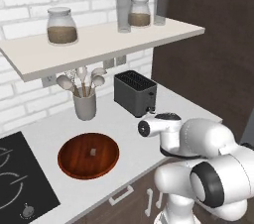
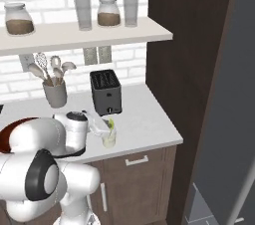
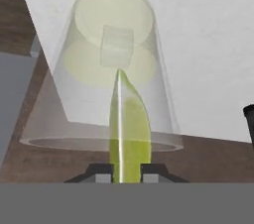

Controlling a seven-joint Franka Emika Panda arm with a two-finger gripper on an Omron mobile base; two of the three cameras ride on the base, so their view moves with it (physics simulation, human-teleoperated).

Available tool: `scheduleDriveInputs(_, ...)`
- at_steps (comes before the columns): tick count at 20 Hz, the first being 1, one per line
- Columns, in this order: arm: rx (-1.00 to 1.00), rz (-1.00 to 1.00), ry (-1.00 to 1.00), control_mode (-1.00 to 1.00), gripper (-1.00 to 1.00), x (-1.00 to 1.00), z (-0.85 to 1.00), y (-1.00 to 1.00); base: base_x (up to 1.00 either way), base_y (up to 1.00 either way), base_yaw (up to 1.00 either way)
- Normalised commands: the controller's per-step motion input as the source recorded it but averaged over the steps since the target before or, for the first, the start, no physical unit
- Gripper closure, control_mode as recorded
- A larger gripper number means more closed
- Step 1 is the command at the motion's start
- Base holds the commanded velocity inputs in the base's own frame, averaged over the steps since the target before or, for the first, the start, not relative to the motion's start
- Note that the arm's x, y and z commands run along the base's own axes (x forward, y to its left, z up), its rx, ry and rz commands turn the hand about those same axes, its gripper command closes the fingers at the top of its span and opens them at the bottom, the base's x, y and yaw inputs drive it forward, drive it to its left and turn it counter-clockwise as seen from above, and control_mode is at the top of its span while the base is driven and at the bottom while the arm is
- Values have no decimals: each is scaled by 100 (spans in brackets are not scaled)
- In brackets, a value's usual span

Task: Grab a lemon wedge from the fridge and one ice cube from the ice bowl, and put them in the glass of lemonade.

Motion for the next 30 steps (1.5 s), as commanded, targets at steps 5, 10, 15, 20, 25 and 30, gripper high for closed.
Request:
scheduleDriveInputs(5,0,0,0,-100,-100,0,0,0,0,0,0)
scheduleDriveInputs(10,0,0,-4,-100,-100,-7,33,2,0,0,0)
scheduleDriveInputs(15,0,2,-14,-100,-100,-62,91,3,0,0,0)
scheduleDriveInputs(20,27,8,-4,-100,-100,-49,100,0,0,0,0)
scheduleDriveInputs(25,31,10,0,-100,-100,-42,95,22,0,0,0)
scheduleDriveInputs(30,9,3,-7,-100,-100,-66,27,67,0,0,0)
